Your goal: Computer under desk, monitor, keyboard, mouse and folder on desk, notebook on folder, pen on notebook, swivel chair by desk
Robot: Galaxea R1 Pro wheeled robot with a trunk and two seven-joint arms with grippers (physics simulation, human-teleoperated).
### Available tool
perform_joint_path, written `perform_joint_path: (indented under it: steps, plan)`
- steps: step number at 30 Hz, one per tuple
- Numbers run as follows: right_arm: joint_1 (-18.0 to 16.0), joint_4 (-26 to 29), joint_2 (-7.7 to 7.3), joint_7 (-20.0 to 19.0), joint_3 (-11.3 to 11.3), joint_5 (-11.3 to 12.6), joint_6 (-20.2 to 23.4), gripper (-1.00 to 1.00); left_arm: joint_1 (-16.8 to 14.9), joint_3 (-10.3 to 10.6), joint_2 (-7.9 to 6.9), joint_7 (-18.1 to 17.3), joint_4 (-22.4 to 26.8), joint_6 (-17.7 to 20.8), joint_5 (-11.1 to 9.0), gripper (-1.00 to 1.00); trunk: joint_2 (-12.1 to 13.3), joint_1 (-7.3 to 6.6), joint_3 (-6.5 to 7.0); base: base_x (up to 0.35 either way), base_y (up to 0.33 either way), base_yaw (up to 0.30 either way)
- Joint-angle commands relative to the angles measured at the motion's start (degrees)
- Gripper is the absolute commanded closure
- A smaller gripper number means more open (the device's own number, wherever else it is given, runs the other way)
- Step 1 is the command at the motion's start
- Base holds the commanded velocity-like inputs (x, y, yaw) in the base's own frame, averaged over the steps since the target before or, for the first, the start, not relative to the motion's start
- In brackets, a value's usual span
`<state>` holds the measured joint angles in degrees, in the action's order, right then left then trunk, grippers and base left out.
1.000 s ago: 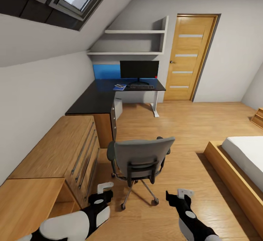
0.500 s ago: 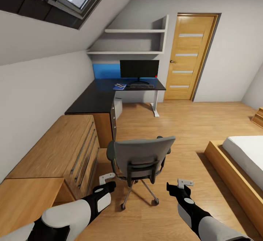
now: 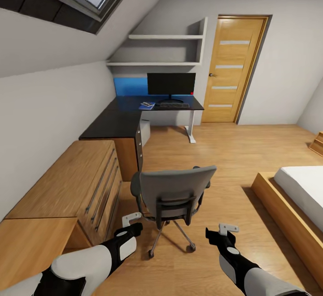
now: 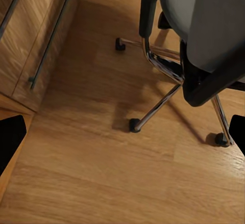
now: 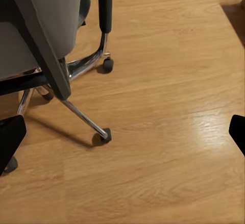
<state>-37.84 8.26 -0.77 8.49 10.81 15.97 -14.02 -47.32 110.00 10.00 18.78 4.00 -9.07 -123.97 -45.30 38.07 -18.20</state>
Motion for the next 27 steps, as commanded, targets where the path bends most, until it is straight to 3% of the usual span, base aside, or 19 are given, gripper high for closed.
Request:
perform_joint_path:
  steps: [1, 20, 27]
  plan:
    - [-0.04, -0.17, -0.02, 0.2, 0.49, 0.49, -0.19, -1.0, -0.06, 0.48, 0.0, 0.31, 0.11, -0.24, -0.48, -1.0, -0.48, 0.23, -0.26, 0.0, 0.0, 0.0]
    - [-0.06, -4.03, 0.13, 0.16, 0.47, 0.61, -6.29, -1.0, -0.08, 0.48, 0.0, 0.38, 0.53, -0.2, -0.73, -1.0, -8.1, 4.41, -3.67, 0.0, 0.0, 0.0]
    - [-0.05, -4.63, 2.25, 0.13, 0.39, 0.58, -6.7, -1.0, -0.07, 0.48, 0.0, 0.38, 0.79, -0.17, -0.74, -1.0, -10.9, 5.95, -4.93, 0.0, 0.0, 0.0]
